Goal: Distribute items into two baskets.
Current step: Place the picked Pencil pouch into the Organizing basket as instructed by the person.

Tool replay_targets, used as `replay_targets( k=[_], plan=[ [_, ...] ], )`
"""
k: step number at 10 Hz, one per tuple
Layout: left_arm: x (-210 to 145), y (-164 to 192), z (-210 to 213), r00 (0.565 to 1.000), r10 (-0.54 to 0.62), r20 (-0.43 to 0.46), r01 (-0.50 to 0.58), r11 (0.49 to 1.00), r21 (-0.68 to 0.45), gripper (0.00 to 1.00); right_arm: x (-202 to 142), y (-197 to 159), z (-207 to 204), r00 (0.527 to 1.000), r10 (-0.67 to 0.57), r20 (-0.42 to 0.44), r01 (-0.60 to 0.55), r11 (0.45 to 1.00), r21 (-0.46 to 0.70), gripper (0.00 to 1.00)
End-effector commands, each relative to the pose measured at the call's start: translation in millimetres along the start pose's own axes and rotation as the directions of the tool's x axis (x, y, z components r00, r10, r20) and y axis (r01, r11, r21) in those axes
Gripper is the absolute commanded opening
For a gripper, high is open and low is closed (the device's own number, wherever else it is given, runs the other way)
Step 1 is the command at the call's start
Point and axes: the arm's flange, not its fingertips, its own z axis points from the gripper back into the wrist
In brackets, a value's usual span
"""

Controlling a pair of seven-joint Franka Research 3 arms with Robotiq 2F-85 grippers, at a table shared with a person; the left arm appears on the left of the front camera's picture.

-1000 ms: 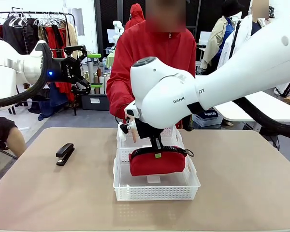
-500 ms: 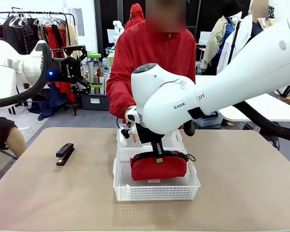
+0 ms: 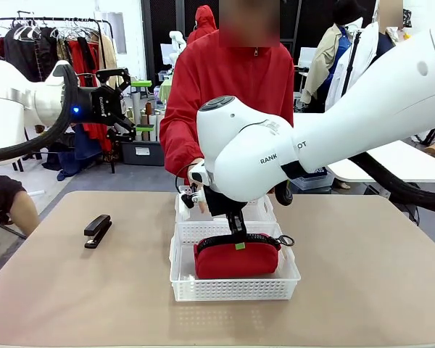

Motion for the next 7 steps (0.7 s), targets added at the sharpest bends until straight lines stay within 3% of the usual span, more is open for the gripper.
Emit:
replay_targets(
  k=[1,7],
  plan=[
    [-0.3,-3.0,1.0,1.000,0.002,0.003,-0.002,1.000,-0.005,1.00,-0.4,5.2,-0.3,0.999,-0.034,0.043,0.034,0.999,0.001,1.00],
    [-0.3,-3.0,1.0,1.000,0.002,0.003,-0.002,1.000,-0.005,1.00,-4.1,-1.2,8.8,0.992,-0.066,0.112,0.061,0.997,0.043,1.00]
  ],
)
